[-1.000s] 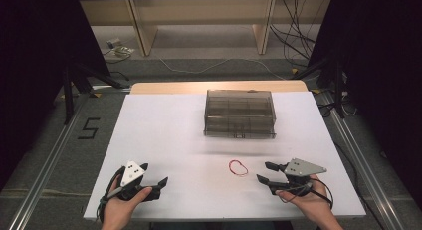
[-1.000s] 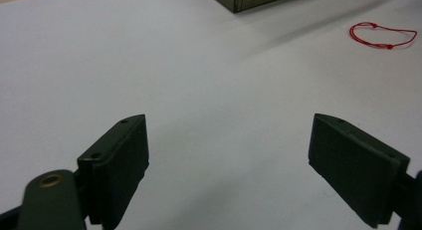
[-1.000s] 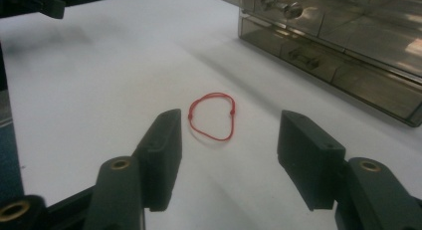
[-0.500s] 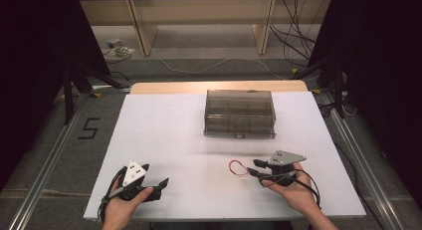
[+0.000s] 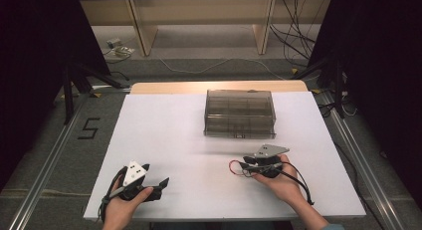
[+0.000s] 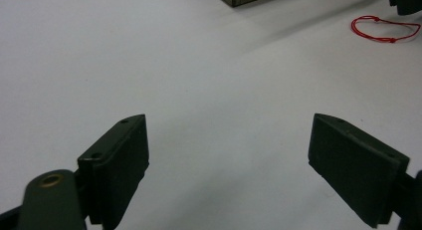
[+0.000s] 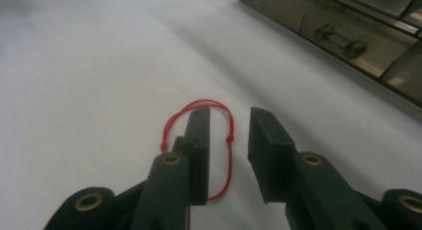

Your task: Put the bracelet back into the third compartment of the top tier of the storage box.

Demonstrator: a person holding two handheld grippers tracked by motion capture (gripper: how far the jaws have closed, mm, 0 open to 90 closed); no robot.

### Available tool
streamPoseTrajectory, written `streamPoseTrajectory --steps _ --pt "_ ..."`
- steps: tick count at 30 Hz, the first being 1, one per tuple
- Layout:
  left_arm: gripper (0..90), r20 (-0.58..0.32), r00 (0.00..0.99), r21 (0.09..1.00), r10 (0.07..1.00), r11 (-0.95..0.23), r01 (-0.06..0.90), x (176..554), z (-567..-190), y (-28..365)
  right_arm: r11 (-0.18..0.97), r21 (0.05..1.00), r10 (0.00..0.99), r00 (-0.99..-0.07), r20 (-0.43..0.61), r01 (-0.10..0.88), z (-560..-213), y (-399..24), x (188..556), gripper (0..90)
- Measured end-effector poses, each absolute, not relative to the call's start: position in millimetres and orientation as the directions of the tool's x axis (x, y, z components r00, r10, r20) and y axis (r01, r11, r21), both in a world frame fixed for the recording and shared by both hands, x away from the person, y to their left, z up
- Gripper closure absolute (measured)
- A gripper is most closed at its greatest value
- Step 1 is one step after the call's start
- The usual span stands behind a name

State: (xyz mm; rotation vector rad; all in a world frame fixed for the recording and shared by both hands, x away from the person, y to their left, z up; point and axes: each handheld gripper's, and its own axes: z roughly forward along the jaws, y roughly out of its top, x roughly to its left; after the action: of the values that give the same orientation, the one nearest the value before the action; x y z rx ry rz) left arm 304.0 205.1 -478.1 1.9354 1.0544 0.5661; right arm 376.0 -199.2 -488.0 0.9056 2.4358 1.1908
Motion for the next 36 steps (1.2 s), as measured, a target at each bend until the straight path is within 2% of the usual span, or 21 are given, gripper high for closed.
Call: streamPoseTrajectory --steps 13,16,36 --pt "16.1 -0.005 0.538 0.839 0.843 -0.290 0.461 305 -479 208 0.507 0.735 0.657 -0.754 0.008 0.450 -496 -188 388 81.6" --pt "16.1 -0.003 0.537 0.839 0.843 -0.290 0.461 305 -479 208 0.501 0.737 0.654 -0.756 0.021 0.454 -497 -188 388 86.7" --pt "15.9 -0.003 0.539 0.841 0.842 -0.290 0.457 305 -479 207 0.440 0.798 0.670 -0.742 0.013 0.411 -482 -194 382 88.0"
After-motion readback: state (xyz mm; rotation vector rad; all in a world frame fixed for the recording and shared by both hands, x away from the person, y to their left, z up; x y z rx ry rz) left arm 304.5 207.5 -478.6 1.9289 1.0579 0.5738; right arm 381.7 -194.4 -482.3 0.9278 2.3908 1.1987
